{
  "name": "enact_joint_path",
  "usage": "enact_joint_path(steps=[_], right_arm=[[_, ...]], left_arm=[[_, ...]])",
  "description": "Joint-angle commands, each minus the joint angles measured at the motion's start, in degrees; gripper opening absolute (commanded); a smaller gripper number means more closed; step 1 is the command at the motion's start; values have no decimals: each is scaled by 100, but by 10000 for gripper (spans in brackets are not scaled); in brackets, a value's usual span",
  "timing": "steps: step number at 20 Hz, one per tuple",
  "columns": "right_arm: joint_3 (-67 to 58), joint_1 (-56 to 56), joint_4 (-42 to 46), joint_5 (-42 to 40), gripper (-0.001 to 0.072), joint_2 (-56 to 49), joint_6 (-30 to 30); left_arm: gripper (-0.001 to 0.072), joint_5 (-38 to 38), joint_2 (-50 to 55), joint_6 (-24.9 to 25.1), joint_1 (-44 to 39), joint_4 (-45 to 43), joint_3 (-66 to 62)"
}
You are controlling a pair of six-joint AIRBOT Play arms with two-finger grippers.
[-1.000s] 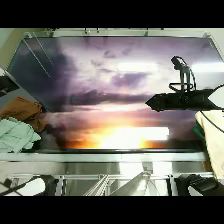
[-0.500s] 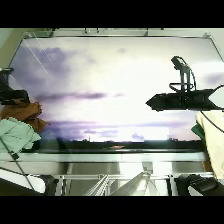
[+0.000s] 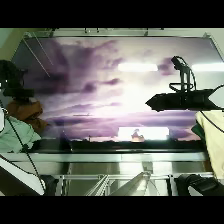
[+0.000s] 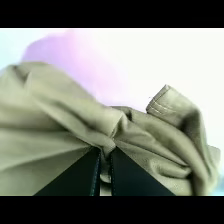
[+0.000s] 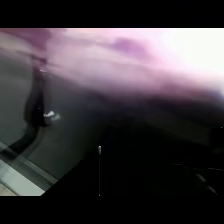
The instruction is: Fold the shirts.
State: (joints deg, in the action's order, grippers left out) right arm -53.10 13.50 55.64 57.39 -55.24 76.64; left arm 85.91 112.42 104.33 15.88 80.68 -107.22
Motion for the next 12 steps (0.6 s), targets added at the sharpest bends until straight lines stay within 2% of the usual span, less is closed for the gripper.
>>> enact_joint_path(steps=[1, 4, 6, 7, 8, 9, 12], right_arm=[[4, 7, 0, 2, 17, -2, 2], [4, 4, 0, 2, 17, -4, 2], [4, 4, 0, 2, 17, -4, 2], [4, 7, 0, 2, 17, -2, 2], [4, 4, 0, 2, 17, -4, 2], [4, 4, -2, 2, 17, -4, 2], [4, 7, 0, 4, 17, -4, 2]], left_arm=[[20, -28, -168, -52, -208, 951, -704], [20, -11, -350, -70, -286, 479, -800], [23, -20, -367, -13, -223, 494, -798], [277, 7, -341, -17, -186, 505, -793], [678, 68, -321, -24, -131, 503, -752], [716, 146, -321, -48, -68, 503, -660], [717, 372, -328, -46, 170, 487, -365]])
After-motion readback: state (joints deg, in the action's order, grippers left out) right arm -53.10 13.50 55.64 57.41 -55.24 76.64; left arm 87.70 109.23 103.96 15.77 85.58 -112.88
